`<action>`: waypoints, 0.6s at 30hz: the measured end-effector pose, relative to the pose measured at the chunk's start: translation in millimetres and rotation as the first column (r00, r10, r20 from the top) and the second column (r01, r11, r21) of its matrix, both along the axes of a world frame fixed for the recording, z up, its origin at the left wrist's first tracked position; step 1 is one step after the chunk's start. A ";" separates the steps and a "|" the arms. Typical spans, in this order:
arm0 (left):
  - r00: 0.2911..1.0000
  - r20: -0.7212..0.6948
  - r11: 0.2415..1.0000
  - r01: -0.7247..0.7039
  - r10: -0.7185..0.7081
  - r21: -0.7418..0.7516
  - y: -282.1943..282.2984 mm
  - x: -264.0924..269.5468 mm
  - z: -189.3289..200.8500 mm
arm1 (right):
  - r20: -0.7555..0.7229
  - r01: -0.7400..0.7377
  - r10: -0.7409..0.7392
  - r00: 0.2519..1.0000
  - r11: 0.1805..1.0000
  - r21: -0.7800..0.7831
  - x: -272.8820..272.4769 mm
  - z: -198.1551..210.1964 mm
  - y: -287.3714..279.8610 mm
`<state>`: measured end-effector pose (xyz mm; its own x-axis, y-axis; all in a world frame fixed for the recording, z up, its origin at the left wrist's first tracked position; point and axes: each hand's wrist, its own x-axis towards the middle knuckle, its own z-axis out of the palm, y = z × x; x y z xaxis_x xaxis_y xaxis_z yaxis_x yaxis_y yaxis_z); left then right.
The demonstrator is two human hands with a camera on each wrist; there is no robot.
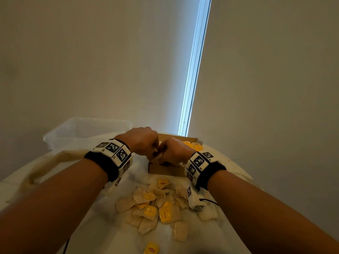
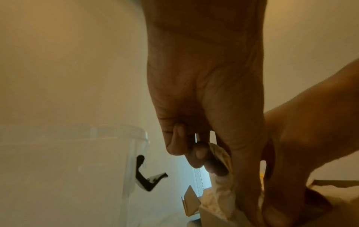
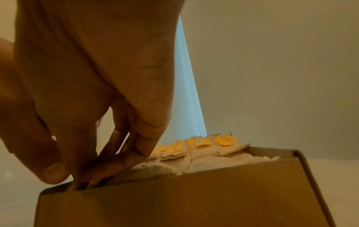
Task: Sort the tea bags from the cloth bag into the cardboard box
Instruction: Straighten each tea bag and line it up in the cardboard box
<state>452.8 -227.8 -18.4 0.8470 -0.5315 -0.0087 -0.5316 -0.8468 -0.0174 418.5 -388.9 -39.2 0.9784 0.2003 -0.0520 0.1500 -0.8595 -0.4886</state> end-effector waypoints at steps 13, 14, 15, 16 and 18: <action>0.989 0.128 0.994 -0.078 0.067 0.081 -14.5 -10.4 -15.4 | -0.165 0.144 -0.111 0.980 0.968 0.204 2.4 17.2 -2.9; 0.989 0.131 0.993 -0.079 0.067 0.085 -14.6 -10.1 -15.7 | -0.172 0.153 -0.115 0.978 0.962 0.226 3.0 19.2 -3.8; 0.989 0.133 0.993 -0.076 0.064 0.088 -14.5 -9.6 -15.5 | -0.162 0.159 -0.122 0.979 0.956 0.246 3.5 21.7 -5.4; 0.989 0.131 0.993 -0.073 0.061 0.089 -14.3 -8.6 -15.4 | -0.144 0.164 -0.129 0.981 0.950 0.265 4.5 23.8 -7.7; 0.990 0.131 0.994 -0.070 0.059 0.081 -14.1 -6.1 -16.0 | -0.103 0.167 -0.143 0.984 0.939 0.302 5.6 26.5 -14.0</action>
